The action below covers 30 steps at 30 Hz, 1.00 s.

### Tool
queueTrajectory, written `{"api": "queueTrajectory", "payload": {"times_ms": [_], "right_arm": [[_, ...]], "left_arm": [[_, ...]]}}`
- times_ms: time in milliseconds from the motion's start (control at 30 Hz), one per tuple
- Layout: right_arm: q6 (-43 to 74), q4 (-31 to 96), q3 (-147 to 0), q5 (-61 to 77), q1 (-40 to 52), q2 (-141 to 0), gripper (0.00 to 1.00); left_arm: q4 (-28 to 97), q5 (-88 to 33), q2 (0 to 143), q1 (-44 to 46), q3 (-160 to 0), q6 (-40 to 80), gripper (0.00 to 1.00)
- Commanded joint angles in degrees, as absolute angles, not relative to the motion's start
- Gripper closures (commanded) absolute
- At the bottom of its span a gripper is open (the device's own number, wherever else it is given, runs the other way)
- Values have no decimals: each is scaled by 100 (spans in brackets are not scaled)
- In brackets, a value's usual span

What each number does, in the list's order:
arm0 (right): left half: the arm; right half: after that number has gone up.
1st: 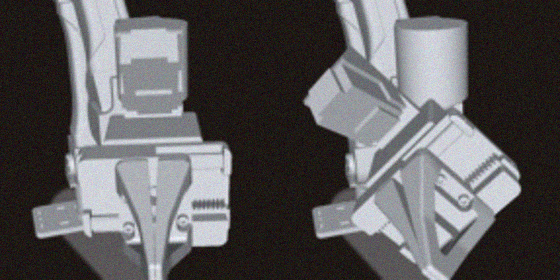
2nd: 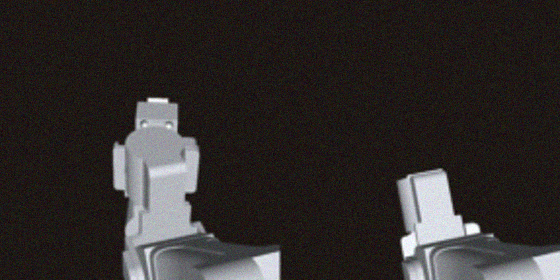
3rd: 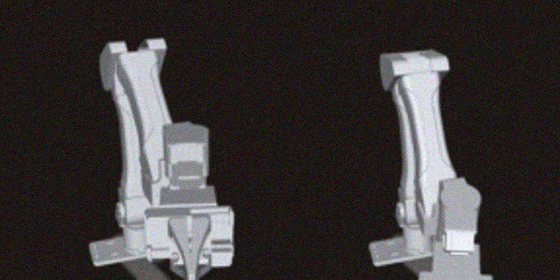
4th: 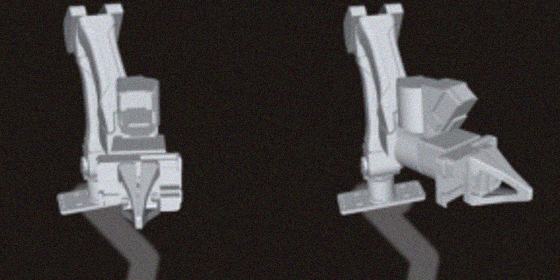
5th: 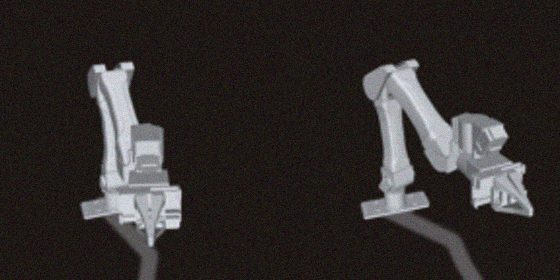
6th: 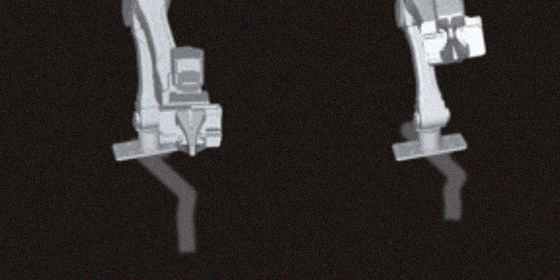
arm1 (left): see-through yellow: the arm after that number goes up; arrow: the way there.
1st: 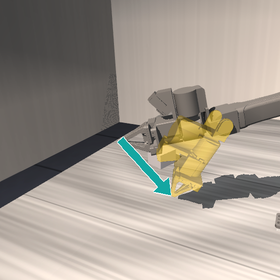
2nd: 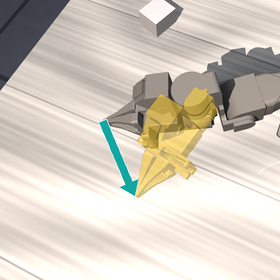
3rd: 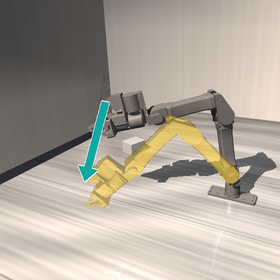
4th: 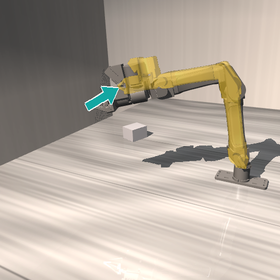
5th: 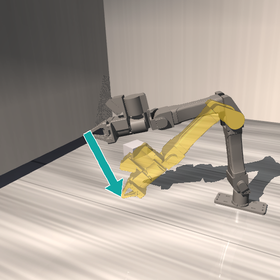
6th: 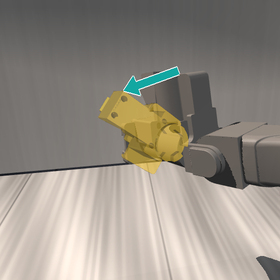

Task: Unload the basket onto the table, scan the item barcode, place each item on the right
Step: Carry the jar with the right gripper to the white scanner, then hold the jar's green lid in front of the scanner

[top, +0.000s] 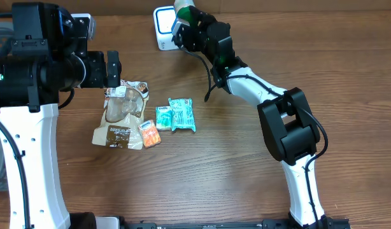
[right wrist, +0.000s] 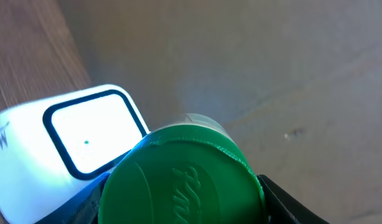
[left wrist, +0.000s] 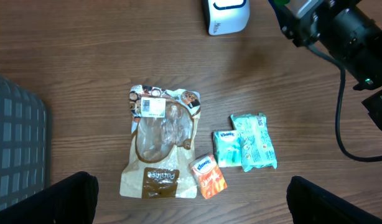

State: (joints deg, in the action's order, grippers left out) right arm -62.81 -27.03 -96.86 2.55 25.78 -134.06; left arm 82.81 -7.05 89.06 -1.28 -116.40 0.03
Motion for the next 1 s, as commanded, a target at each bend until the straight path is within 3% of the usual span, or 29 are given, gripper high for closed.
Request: {"api": "queueTrajectory", "payload": {"times_ms": [0, 133, 967], "right_arm": [[-7297, -2786, -9876, 410, 2749, -13375, 68], [-7837, -2738, -9876, 473, 2840, -13375, 67], [-7848, -3522, -9876, 523, 2797, -13375, 67]], "left_arm": [[8285, -687, 8882, -156, -11710, 16, 0], [8285, -687, 8882, -156, -11710, 19, 0], [8285, -687, 8882, -156, -11710, 16, 0]]}}
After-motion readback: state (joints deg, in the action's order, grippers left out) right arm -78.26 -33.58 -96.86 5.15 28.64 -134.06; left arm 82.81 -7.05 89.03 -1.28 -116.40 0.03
